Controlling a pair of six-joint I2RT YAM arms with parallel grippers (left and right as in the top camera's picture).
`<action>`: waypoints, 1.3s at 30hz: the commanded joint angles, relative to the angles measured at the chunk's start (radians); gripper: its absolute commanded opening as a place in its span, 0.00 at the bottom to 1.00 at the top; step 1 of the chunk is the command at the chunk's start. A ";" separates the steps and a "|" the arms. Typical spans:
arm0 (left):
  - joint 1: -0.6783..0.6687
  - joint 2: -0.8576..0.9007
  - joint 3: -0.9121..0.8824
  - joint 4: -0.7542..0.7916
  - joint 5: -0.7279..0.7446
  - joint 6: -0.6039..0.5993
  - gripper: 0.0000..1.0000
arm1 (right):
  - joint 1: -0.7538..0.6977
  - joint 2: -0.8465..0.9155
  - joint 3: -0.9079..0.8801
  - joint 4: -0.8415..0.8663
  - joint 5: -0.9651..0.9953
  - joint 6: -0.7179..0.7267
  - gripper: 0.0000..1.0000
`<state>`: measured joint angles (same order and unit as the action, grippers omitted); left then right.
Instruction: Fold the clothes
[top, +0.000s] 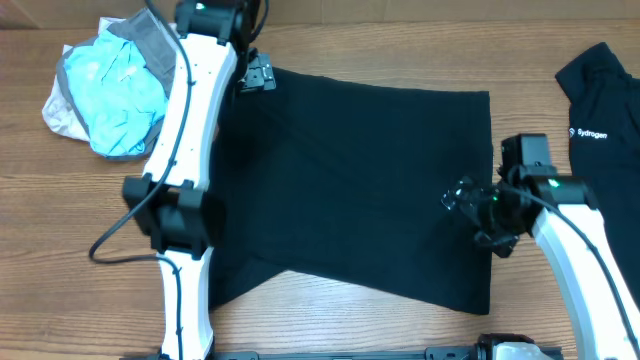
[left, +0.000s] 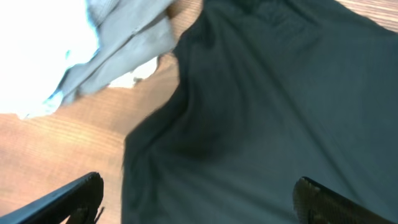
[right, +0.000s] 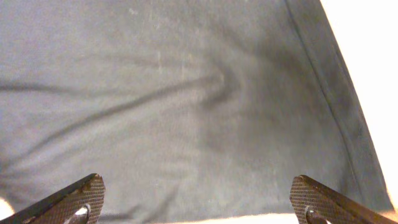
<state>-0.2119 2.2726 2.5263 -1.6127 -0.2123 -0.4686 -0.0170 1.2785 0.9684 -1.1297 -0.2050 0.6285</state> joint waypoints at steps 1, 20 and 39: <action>0.000 -0.136 0.031 -0.060 0.027 -0.074 1.00 | 0.009 -0.085 0.016 -0.049 -0.002 0.034 1.00; -0.006 -0.774 -0.598 -0.072 0.181 -0.058 1.00 | 0.009 -0.459 0.014 -0.377 -0.007 0.061 1.00; -0.006 -1.202 -1.531 0.109 0.449 0.080 0.94 | 0.010 -0.529 -0.040 -0.413 -0.029 0.049 1.00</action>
<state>-0.2150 1.0634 1.0702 -1.5341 0.1894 -0.4191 -0.0166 0.7555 0.9447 -1.5452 -0.2268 0.6807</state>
